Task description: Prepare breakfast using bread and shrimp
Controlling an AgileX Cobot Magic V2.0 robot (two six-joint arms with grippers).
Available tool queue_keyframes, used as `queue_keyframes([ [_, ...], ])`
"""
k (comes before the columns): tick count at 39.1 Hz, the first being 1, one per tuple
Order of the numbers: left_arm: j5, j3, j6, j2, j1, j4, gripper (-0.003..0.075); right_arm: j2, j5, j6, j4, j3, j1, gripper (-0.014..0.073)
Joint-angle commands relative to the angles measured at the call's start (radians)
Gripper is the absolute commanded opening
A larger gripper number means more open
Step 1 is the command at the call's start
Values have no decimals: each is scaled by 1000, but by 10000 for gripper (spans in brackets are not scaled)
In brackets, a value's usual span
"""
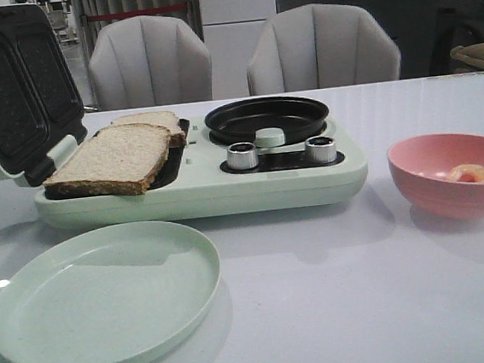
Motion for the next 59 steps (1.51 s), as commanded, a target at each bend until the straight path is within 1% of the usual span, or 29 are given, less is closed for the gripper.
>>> queue_keyframes([
  [1, -31, -101, -5, 56, 70, -74, 458, 10, -90, -2, -3, -27, -8, 605],
  [6, 28, -184, 3, 151, 191, -145, 457, 10, -90, -2, -3, -27, -8, 605],
  [8, 47, -211, 34, 189, 234, -179, 457, 10, -90, -2, -3, -27, -8, 605],
  [12, 110, -263, 128, 255, 329, -332, 457, 10, -90, -2, -3, -27, -8, 605],
  [16, 181, -297, 233, 317, 401, -501, 457, 10, -90, -2, -3, -27, -8, 605],
  [18, 210, -309, 274, 349, 432, -568, 457, 10, -90, -2, -3, -27, -8, 605],
  [21, 235, -316, 316, 382, 461, -623, 457, 10, -90, -2, -3, -27, -8, 605],
  [28, 231, -316, 364, 439, 474, -641, 457, 10, -90, -2, -3, -27, -8, 605],
  [36, 229, -316, 384, 497, 474, -678, 457, 10, -90, -2, -3, -27, -8, 605],
  [44, 229, -316, 384, 544, 474, -687, 457, 10, -90, -2, -3, -27, -8, 605],
  [56, 243, -316, 391, 597, 472, -747, 456, 10, -90, -2, -3, -27, -8, 605],
  [59, 250, -316, 398, 604, 472, -754, 414, 10, -90, -2, -3, -27, -8, 605],
])
